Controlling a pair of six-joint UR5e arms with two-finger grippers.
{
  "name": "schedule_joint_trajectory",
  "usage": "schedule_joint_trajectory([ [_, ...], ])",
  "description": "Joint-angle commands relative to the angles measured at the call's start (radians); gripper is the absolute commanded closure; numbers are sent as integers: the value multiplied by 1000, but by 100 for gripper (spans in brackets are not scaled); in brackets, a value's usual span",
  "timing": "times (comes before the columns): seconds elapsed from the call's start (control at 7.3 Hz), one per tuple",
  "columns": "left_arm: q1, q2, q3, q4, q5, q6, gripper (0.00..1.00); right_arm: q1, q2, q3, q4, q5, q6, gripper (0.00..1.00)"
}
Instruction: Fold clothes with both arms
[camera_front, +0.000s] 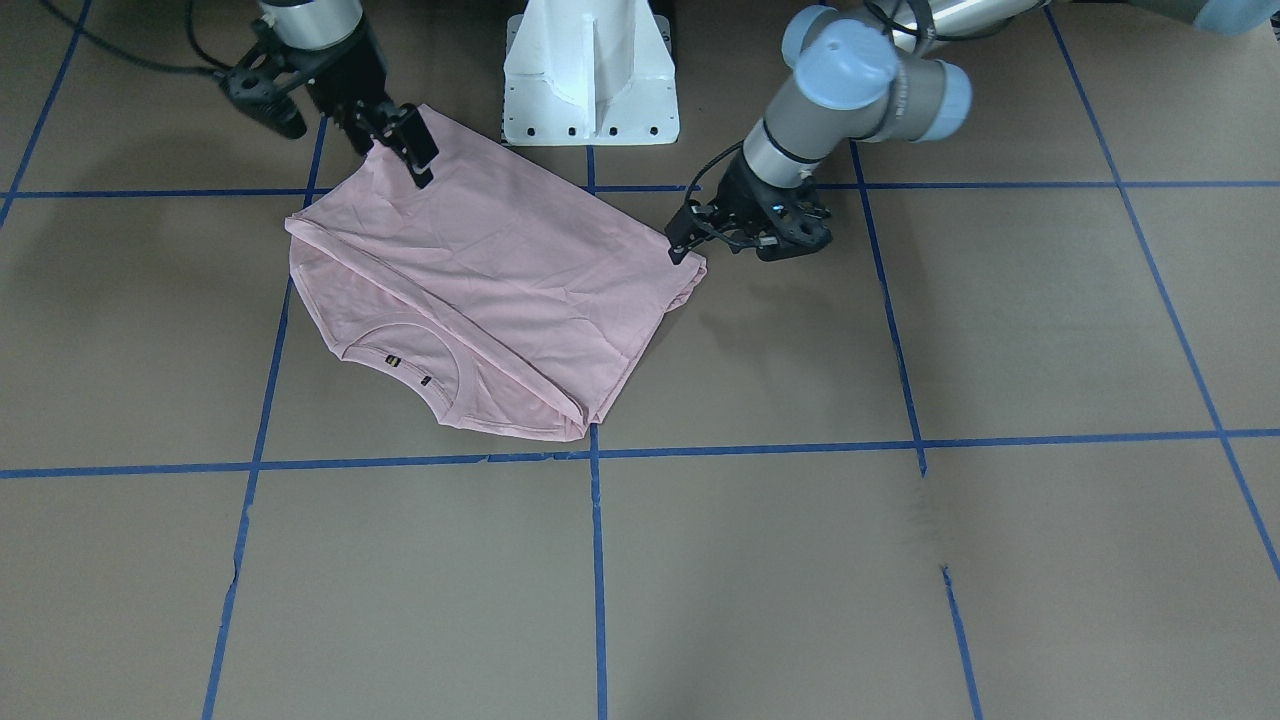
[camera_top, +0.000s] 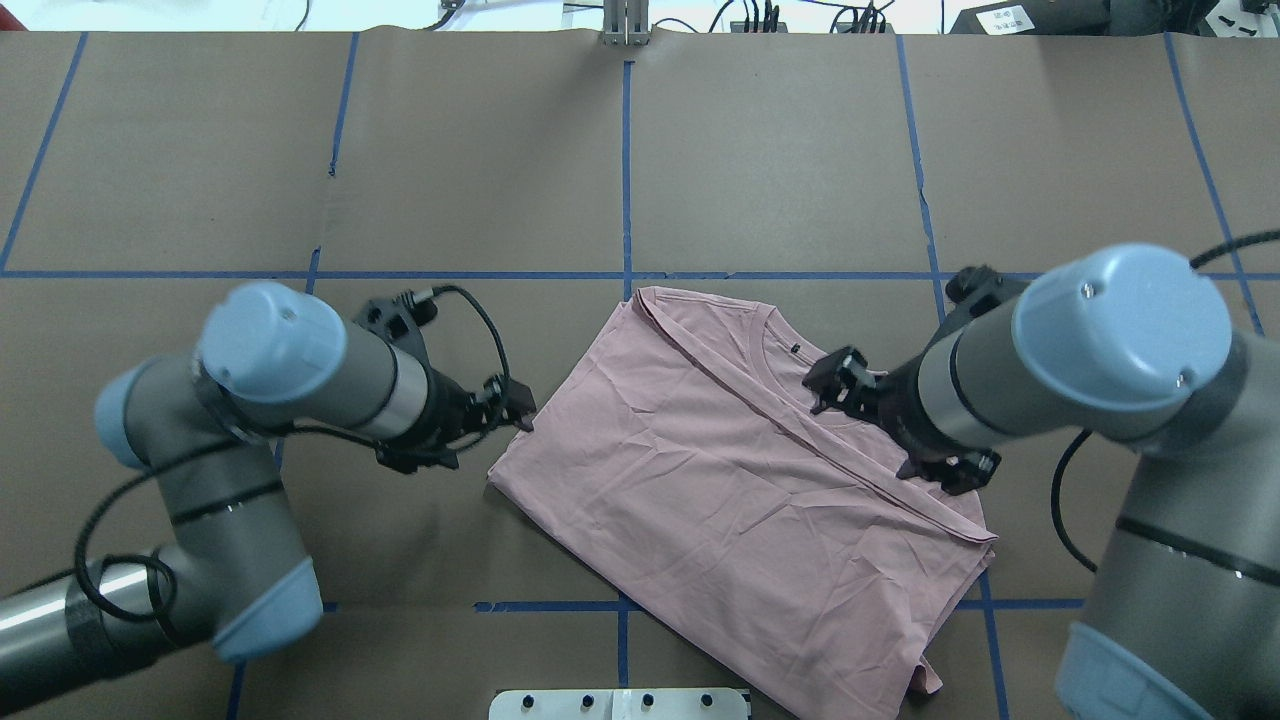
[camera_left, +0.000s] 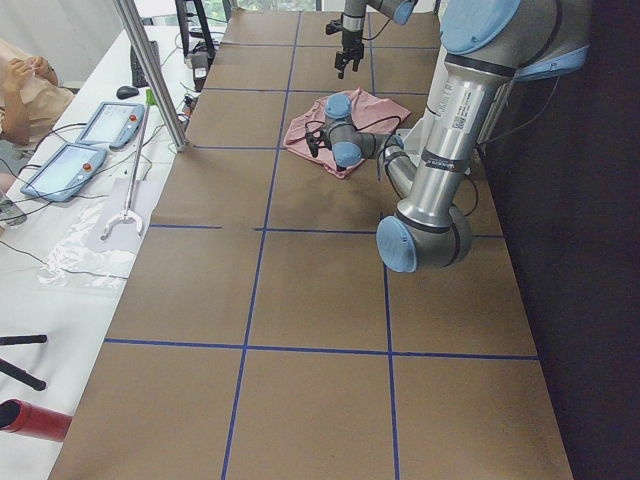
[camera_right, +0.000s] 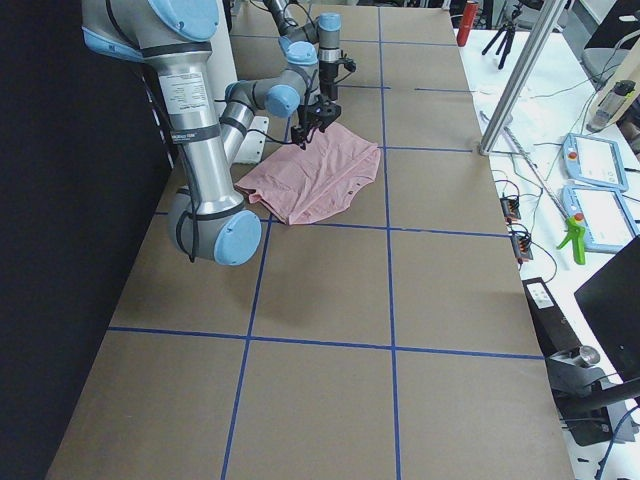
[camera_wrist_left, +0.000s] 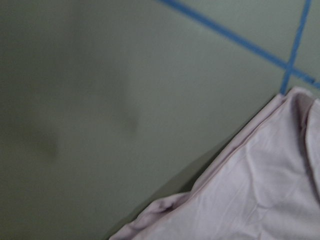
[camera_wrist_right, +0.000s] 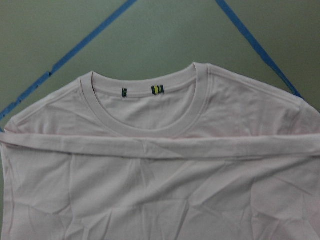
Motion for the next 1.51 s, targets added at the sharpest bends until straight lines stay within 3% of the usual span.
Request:
schedule_joint_trajectory([
  [0.0, 86, -22, -1, 112, 129, -10, 22, 41, 13, -53, 5, -7, -69, 0],
  [0.27, 88, -19, 2, 114, 137, -10, 48, 41, 13, -63, 3, -7, -66, 0],
  [0.55, 88, -20, 5, 114, 154, -9, 59, 43, 1, -62, 3, -10, -63, 0],
  [0.68, 88, -20, 10, 114, 154, -10, 70, 41, -1, -63, 3, -9, -62, 0],
  [0.82, 86, -20, 8, 115, 154, -9, 96, 41, -1, -63, 3, -7, -59, 0],
  [0.96, 77, -22, -2, 121, 154, -9, 100, 41, -1, -63, 2, -7, -57, 0],
  [1.37, -18, -9, -13, 132, 152, 42, 100, 41, -3, -71, 0, 2, -54, 0],
])
